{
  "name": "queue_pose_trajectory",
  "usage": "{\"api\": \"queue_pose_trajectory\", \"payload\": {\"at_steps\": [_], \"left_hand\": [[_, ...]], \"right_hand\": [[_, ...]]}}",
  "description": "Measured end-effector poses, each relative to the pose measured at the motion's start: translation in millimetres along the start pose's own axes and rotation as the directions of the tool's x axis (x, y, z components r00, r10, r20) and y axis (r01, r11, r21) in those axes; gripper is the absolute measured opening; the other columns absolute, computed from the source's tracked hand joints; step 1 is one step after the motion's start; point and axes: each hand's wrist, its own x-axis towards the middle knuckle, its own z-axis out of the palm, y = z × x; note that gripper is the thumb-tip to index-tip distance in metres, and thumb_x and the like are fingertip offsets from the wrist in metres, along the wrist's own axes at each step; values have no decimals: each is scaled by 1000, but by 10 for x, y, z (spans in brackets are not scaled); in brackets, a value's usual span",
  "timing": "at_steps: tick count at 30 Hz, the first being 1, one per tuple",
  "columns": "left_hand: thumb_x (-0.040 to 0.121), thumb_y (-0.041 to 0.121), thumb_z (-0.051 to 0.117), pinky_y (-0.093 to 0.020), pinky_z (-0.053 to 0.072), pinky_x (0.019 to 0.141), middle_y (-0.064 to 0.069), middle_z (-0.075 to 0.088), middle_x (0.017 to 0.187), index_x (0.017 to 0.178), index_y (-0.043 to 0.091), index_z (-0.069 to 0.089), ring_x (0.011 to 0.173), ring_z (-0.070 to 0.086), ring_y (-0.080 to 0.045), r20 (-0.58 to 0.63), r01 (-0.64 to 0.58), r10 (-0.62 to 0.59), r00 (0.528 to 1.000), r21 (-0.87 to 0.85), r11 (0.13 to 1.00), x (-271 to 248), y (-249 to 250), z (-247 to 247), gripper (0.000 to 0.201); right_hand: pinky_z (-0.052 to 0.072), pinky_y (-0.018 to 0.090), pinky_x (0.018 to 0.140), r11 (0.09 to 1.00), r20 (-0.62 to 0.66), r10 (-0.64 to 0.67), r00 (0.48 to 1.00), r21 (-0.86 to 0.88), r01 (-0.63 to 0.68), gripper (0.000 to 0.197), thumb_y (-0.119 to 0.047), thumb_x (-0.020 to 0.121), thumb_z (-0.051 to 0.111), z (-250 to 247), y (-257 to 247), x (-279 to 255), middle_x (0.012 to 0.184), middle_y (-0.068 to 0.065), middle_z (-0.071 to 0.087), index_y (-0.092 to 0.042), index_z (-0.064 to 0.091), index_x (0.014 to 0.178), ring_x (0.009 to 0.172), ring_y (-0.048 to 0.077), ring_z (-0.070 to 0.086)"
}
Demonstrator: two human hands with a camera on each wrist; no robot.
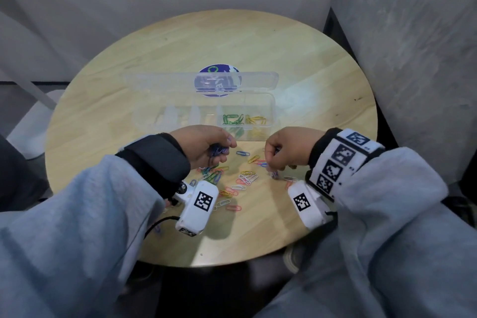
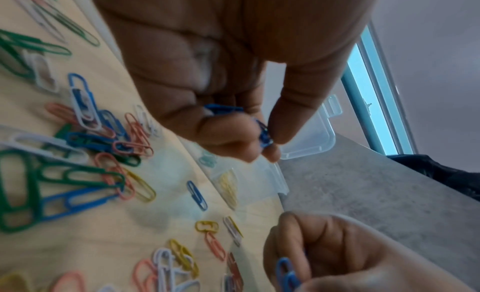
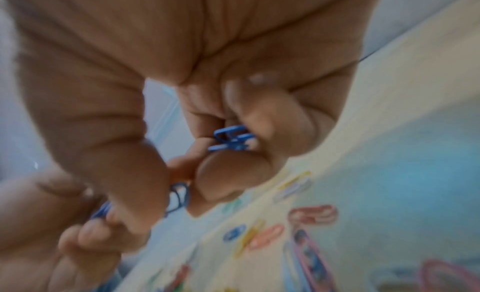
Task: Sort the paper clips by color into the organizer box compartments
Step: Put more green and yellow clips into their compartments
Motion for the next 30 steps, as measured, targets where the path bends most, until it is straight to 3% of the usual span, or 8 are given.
{"api": "queue_pose_trajectory", "payload": {"at_steps": [9, 14, 16, 20, 22, 25, 28, 30], "left_hand": [[93, 9, 36, -12, 35, 35, -3, 46, 58, 81, 8, 57, 38, 47, -8, -8, 50, -51, 999, -51, 997, -35, 59, 69, 24], [92, 21, 52, -20, 27, 45, 0, 38, 60, 80, 10, 56, 48, 33, -12, -119, 52, -7, 993, 381, 923, 6, 101, 178, 17], [88, 25, 58, -22, 29, 50, 3, 43, 61, 84, 15, 58, 51, 37, -11, -101, -25, 122, 987, 664, 748, 20, 88, 202, 11], [85, 19, 57, -21, 34, 52, 9, 46, 66, 93, 26, 60, 59, 46, -10, -105, -21, 229, 968, 872, 489, 53, 60, 271, 11], [86, 16, 54, -22, 34, 53, 8, 47, 72, 106, 28, 59, 68, 50, -15, -103, 1, 226, 969, 911, 413, 91, 38, 296, 24], [88, 15, 52, -24, 38, 68, 1, 53, 95, 117, 29, 56, 83, 50, -17, -85, 14, 210, 974, 948, 317, 152, 19, 333, 33], [89, 19, 54, -25, 37, 70, -1, 56, 100, 111, 25, 59, 85, 49, -18, -77, 22, 190, 979, 962, 272, 177, 25, 363, 23], [89, 22, 57, -24, 35, 66, 4, 51, 89, 99, 23, 59, 84, 48, -17, -74, 21, 188, 979, 963, 269, 185, 19, 358, 10]], "right_hand": [[42, 15, 39, 790, -9, -30, 1000, 613, 29, 33, 12, 88, 38, -207, 199, -87, 51, 3, 48, -8, 62, 78, 41, 8, 47], [40, 17, 36, 803, 22, 117, 993, 586, -107, 30, 2, 93, 35, -125, 150, -77, 61, 8, 44, -6, 50, 68, 51, 17, 47], [39, 19, 39, 854, 16, 160, 987, 500, -147, 25, -10, 94, 47, -89, 125, -69, 61, 6, 46, -10, 46, 69, 48, 15, 46], [43, 26, 60, 975, -53, 199, 979, -90, -203, 23, -30, 83, 63, 29, 120, -44, 66, -2, 54, -19, 49, 69, 61, 16, 51], [46, 24, 66, 948, -51, 209, 977, -234, -215, 10, -25, 84, 59, 93, 74, -11, 77, 0, 58, -18, 57, 77, 73, 18, 55], [39, 18, 58, 903, 10, 242, 970, -369, -221, 14, -28, 89, 54, 160, -1, 65, 86, 4, 52, -15, 57, 89, 76, 18, 50], [44, 25, 68, 895, -24, 209, 978, -398, -202, 12, -26, 85, 58, 175, -24, 114, 92, 5, 60, -16, 57, 92, 80, 21, 53], [44, 22, 62, 925, -21, 164, 986, -345, -161, 8, -14, 83, 59, 163, -28, 108, 90, 1, 62, -19, 57, 89, 80, 20, 54]]}}
